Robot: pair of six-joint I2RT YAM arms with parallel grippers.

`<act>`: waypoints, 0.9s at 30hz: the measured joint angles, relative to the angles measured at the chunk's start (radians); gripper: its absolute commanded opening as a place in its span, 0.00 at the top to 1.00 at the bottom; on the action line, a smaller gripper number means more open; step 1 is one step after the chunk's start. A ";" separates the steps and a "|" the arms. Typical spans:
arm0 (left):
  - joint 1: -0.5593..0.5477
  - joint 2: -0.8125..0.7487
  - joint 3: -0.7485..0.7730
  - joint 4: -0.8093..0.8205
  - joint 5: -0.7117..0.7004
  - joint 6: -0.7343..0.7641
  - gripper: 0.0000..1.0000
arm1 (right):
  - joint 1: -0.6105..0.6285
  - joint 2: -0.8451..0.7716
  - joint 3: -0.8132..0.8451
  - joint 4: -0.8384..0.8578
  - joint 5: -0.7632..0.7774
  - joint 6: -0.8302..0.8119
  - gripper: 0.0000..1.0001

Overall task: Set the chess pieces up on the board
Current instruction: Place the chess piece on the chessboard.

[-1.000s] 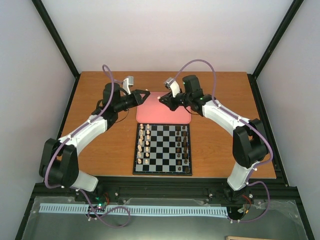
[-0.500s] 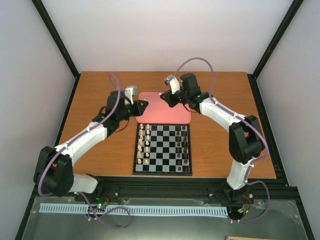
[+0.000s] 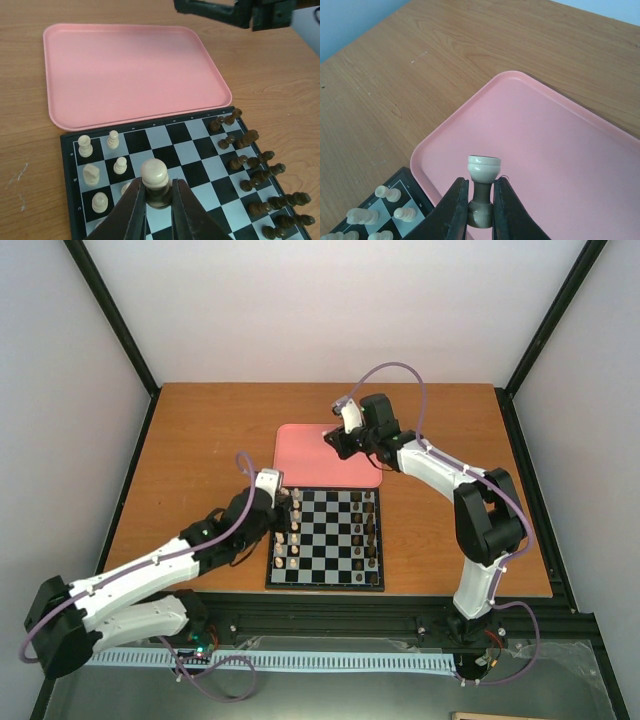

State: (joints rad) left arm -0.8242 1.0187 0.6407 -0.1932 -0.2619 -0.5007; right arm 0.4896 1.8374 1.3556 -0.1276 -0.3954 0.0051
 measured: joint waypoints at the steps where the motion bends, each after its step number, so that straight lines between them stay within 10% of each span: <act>1: -0.030 -0.024 -0.009 -0.012 -0.042 -0.005 0.99 | 0.000 0.000 -0.005 0.002 0.003 0.003 0.92; 16: -0.557 -0.123 -0.154 -0.247 -0.455 -0.309 0.99 | 0.039 0.025 -0.019 0.016 0.075 0.011 0.92; 27: -0.793 0.090 -0.148 -0.372 -0.628 -0.578 0.99 | 0.063 0.056 -0.063 0.027 0.104 0.011 0.92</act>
State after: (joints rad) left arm -1.6169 1.1084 0.4923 -0.5655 -0.8894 -1.0786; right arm 0.5526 1.8938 1.2926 -0.1001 -0.2916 0.0158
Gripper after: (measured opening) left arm 0.130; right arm 0.124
